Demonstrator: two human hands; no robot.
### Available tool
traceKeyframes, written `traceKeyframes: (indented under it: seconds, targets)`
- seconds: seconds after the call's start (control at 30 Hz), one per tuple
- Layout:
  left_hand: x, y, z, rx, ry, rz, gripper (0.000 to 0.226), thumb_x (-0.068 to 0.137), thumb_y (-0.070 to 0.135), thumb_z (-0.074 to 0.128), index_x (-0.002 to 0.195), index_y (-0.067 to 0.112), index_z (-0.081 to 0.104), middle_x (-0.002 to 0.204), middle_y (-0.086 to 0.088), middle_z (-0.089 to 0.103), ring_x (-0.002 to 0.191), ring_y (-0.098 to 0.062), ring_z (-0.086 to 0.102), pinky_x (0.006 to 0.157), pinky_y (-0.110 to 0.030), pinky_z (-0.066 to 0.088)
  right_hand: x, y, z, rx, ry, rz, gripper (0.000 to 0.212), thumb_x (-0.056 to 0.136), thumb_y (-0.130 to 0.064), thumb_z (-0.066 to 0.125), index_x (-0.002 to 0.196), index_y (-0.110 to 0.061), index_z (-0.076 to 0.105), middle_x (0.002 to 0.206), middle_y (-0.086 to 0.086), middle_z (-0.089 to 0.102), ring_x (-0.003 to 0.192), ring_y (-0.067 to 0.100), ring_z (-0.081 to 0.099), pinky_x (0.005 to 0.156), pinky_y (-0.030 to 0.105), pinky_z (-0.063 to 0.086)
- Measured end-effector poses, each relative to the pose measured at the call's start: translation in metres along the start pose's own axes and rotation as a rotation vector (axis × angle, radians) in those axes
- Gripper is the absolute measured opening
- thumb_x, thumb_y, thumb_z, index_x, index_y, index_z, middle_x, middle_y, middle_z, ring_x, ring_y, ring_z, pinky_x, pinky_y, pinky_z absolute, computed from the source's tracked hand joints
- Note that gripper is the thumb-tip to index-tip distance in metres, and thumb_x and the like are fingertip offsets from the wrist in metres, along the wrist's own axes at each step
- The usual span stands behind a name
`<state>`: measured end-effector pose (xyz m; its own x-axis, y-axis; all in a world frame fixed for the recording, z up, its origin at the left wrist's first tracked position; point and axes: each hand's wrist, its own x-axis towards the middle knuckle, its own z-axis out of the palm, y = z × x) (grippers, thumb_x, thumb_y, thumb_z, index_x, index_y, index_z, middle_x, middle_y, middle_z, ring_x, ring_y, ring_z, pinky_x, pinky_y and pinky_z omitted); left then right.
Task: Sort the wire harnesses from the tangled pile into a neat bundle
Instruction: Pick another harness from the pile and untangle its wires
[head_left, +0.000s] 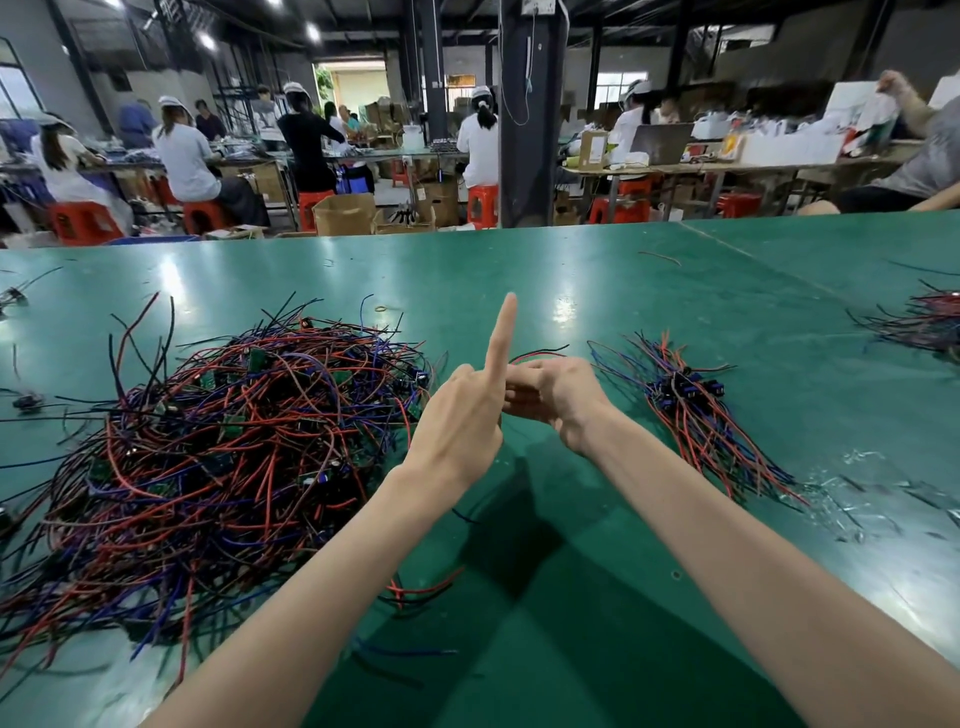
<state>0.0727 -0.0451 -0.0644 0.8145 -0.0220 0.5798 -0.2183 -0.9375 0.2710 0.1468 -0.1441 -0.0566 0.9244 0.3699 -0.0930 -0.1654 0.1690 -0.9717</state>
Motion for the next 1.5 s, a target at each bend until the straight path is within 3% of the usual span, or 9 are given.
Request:
traceKeyframes:
  seconds: [0.07,0.17,0.27,0.33,0.47,0.7,0.9,1.1,1.5]
  targets:
    - [0.002,-0.003,0.002,-0.106,0.017,-0.006,0.111,0.079,-0.002,0.057,0.141,0.037,-0.025,0.093,-0.016,0.064,0.072,-0.030,0.058,0.070,-0.042,0.048,0.003,0.000,-0.002,0.000,0.022,0.018,0.010,0.083,0.003,0.065,0.075,0.000,0.060,0.047,0.002,0.058,0.046,0.013,0.054,0.053,0.023,0.057]
    - [0.009,-0.006,0.005,-0.373,-0.004,-0.229,0.100,0.080,0.015,0.070,0.149,0.034,0.001,0.113,-0.007,0.058,0.089,-0.021,0.061,0.084,-0.031,0.047,0.006,0.001,-0.008,0.021,0.032,0.045,0.018,0.085,0.005,0.061,0.069,-0.003,0.059,0.044,0.000,0.057,0.039,0.008,0.054,0.046,0.019,0.052]
    - [0.018,-0.008,0.007,-0.629,-0.100,-0.539,0.047,0.086,0.016,0.066,0.129,0.007,0.050,0.110,-0.006,0.064,0.093,-0.017,0.061,0.088,-0.029,0.048,0.006,0.002,-0.011,0.098,-0.040,0.074,0.015,0.087,0.005,0.057,0.073,0.000,0.062,0.051,0.003,0.062,0.048,0.010,0.058,0.052,0.019,0.055]
    - [0.017,-0.007,0.007,-0.818,-0.146,-0.644,0.021,0.090,0.008,0.059,0.108,-0.003,0.061,0.087,-0.008,0.067,0.075,-0.016,0.063,0.075,-0.029,0.055,0.005,0.002,-0.011,0.092,-0.084,0.064,0.014,0.087,0.005,0.057,0.075,0.000,0.062,0.052,0.003,0.062,0.048,0.009,0.058,0.054,0.018,0.055]
    - [0.015,-0.004,0.000,-1.107,-0.144,-0.757,0.017,0.090,-0.008,0.053,0.078,0.001,0.062,0.070,-0.011,0.058,0.054,-0.014,0.053,0.057,-0.020,0.057,0.005,0.004,-0.013,0.071,-0.082,0.050,0.011,0.085,0.005,0.061,0.077,-0.002,0.061,0.049,0.001,0.060,0.043,0.005,0.056,0.051,0.015,0.052]
    - [0.016,-0.003,-0.007,-1.236,-0.214,-0.848,0.022,0.089,-0.010,0.050,0.074,0.002,0.060,0.053,-0.004,0.065,0.045,-0.013,0.062,0.052,-0.021,0.056,0.008,0.006,-0.014,0.098,-0.069,0.075,0.011,0.084,0.003,0.062,0.076,-0.004,0.061,0.053,0.002,0.052,0.042,0.004,0.046,0.047,0.015,0.047]
    - [0.016,0.000,-0.009,-1.257,-0.284,-0.876,0.021,0.085,-0.014,0.048,0.086,0.004,0.060,0.068,-0.010,0.060,0.046,-0.014,0.059,0.047,-0.020,0.052,0.009,0.003,-0.015,0.154,-0.049,0.117,0.014,0.087,0.001,0.059,0.074,-0.004,0.060,0.051,0.002,0.056,0.040,0.006,0.049,0.044,0.017,0.047]
    - [0.012,0.000,-0.004,-1.209,-0.353,-0.917,0.011,0.094,0.017,0.054,0.090,0.009,0.059,0.072,-0.007,0.062,0.060,-0.022,0.062,0.050,-0.026,0.055,0.008,0.005,-0.020,0.130,-0.135,0.157,0.013,0.087,0.001,0.058,0.079,-0.008,0.059,0.059,0.000,0.059,0.054,0.008,0.050,0.056,0.017,0.044]
    - [0.009,-0.002,-0.001,-1.234,-0.288,-0.857,0.012,0.094,0.003,0.053,0.082,0.003,0.057,0.072,-0.011,0.060,0.046,-0.009,0.061,0.047,-0.017,0.052,0.010,0.006,-0.016,-0.029,-0.162,0.145,0.020,0.087,-0.002,0.058,0.069,-0.009,0.057,0.063,0.003,0.048,0.057,0.010,0.040,0.059,0.021,0.030]
